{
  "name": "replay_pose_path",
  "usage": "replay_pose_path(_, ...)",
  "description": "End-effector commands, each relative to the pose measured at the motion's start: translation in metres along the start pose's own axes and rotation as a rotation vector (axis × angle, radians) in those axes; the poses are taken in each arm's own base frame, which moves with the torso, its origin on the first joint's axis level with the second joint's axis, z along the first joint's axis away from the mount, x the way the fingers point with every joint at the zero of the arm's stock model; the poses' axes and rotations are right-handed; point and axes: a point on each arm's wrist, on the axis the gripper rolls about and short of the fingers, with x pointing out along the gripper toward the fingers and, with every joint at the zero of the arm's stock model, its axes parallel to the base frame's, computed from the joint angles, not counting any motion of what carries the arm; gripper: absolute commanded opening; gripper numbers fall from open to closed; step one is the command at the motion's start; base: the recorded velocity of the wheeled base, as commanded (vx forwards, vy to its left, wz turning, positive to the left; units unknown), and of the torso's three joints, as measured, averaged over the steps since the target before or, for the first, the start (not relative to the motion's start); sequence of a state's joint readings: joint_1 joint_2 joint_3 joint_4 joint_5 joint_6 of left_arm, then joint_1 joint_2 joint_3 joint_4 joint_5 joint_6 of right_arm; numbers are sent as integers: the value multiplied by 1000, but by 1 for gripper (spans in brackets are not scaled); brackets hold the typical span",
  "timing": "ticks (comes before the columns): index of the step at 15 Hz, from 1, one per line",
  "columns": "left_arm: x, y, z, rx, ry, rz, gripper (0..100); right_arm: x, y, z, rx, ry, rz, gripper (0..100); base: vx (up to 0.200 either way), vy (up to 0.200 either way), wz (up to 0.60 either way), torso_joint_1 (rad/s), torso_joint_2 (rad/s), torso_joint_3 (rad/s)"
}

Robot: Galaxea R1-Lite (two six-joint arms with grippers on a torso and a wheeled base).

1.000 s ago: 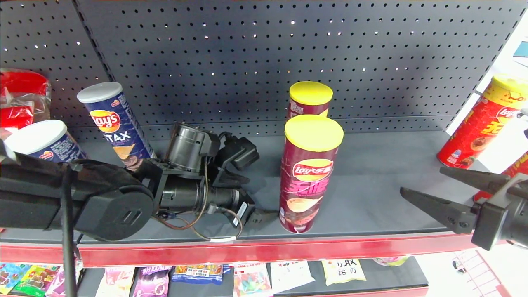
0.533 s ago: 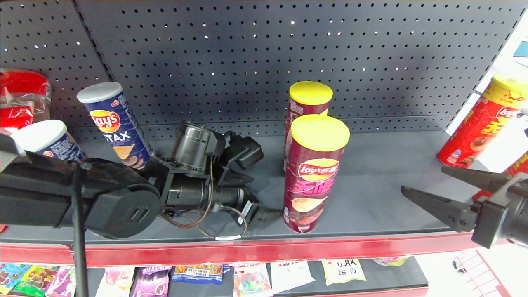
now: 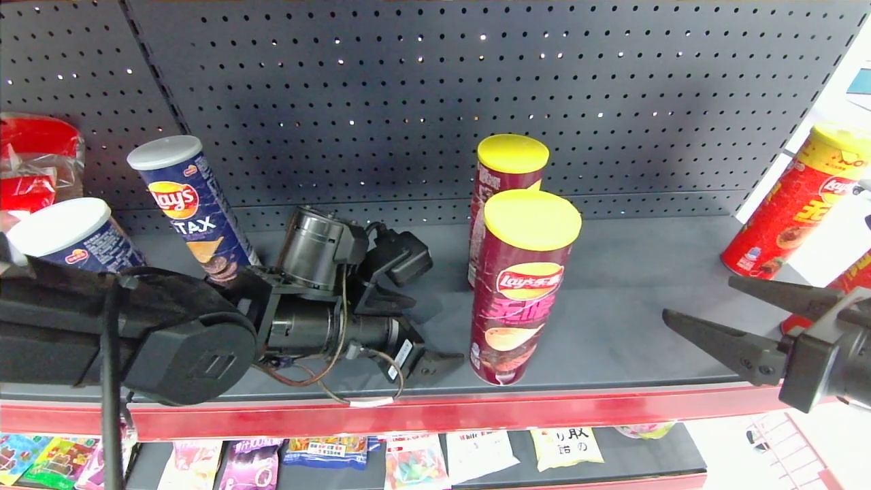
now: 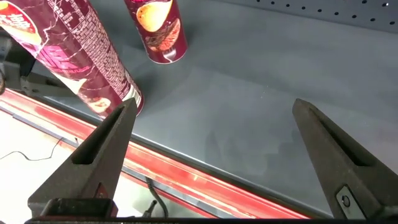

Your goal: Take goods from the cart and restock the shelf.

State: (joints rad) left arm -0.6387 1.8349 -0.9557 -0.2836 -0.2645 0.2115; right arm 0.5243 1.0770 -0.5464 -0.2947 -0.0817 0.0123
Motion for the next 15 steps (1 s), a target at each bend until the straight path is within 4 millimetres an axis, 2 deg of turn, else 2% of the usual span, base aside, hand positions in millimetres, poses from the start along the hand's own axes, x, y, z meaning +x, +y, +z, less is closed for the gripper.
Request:
replay_pose_path(1, -61, -15, -6, -9, -61, 37, 100, -9, 0, -1, -4, -23, 7, 100, 0, 0, 0, 0, 0, 0)
replay_pose_path(2, -61, -15, -6, -9, -61, 37, 100, -9, 0, -1, -4, -23, 7, 100, 0, 0, 0, 0, 0, 0)
replay_pose_path(3, -130, -39, -32, -30, -130, 91, 100, -35, -2, -7, -23, -1, 8, 100, 0, 0, 0, 0, 0, 0)
replay_pose_path(6, -227, -72, -93, -90, -183, 253, 100, -106, -11, -28, -22, 80, -52, 100, 0, 0, 0, 0, 0, 0)
replay_pose_path(8, -275, -97, -129, -196, -213, 361, 100, -147, -13, -49, 1, 77, -200, 100, 0, 0, 0, 0, 0, 0)
replay_pose_path(9, -290, -111, -147, -263, -222, 412, 100, -163, -12, -63, 17, 81, -293, 100, 0, 0, 0, 0, 0, 0)
replay_pose_path(11, -300, -127, -165, -331, -223, 481, 100, -178, -5, -81, 50, 104, -408, 100, 0, 0, 0, 0, 0, 0)
replay_pose_path(13, -296, -138, -183, -462, -173, 700, 100, -184, 12, -104, 118, 152, -620, 100, 0, 0, 0, 0, 0, 0)
replay_pose_path(15, -285, -138, -191, -600, -161, 792, 100, -181, 18, -116, 141, 156, -704, 100, 0, 0, 0, 0, 0, 0)
